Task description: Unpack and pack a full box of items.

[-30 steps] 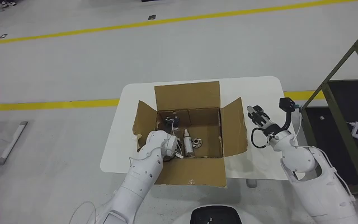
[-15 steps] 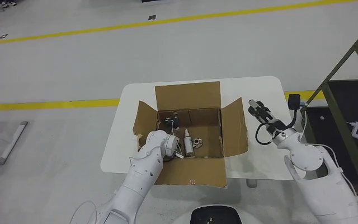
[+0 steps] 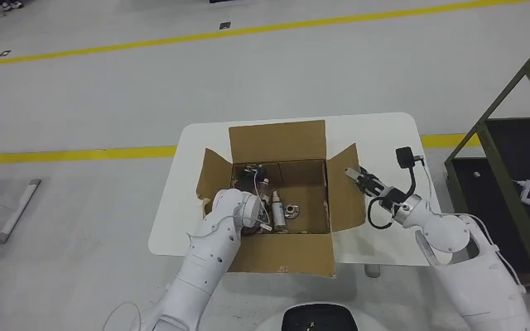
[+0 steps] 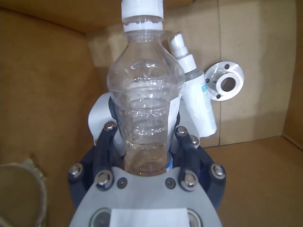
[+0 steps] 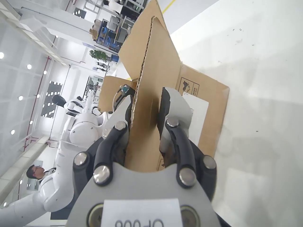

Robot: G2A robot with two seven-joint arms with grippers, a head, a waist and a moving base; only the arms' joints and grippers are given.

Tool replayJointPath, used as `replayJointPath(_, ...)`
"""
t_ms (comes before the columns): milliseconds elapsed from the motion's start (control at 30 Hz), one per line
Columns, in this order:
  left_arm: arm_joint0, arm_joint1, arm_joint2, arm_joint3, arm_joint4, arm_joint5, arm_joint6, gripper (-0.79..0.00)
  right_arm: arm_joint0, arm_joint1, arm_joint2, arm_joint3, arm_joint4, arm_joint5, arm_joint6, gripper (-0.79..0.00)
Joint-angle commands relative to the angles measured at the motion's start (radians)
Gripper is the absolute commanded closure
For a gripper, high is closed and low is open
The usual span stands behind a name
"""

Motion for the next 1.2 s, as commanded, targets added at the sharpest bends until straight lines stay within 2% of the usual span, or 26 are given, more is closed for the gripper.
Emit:
replayJointPath(0,0.012,0.005,-0.016,-0.043,0.004,0.0,-0.007,0.0,0.001,0.0,0.002,0.009,0.001,0.015,-0.022,0.0)
replayJointPath(200,0.038,0.014,-0.058,-0.169,0.001,0.003,-0.034,0.0,0.001,0.0,0.023,0.018,0.03,0.044,-0.083,0.0)
replayJointPath(367,0.049,0.019,-0.092,-0.268,-0.016,0.004,-0.056,0.0,0.006,0.005,0.046,0.028,0.026,0.044,-0.079,0.0)
replayJointPath(467,0.055,0.017,-0.13,-0.326,-0.119,0.02,-0.074,0.0,0.008,0.01,0.062,0.036,0.013,0.038,-0.069,0.0)
replayJointPath(600,0.046,0.022,-0.139,-0.379,-0.089,0.005,-0.091,0.0,0.012,0.018,0.078,0.044,-0.012,0.016,-0.038,0.0)
replayJointPath(700,0.045,0.021,-0.16,-0.41,-0.148,0.012,-0.12,0.0,0.016,0.022,0.085,0.048,-0.025,0.005,-0.027,0.0)
replayJointPath(933,0.039,0.03,-0.189,-0.503,-0.137,0.004,-0.188,0.0,0.021,0.031,0.106,0.056,-0.054,-0.018,-0.02,0.0)
replayJointPath(1167,0.051,0.042,-0.245,-0.572,-0.127,0.021,-0.215,0.0,0.026,0.048,0.149,0.079,-0.106,-0.091,0.032,-0.006)
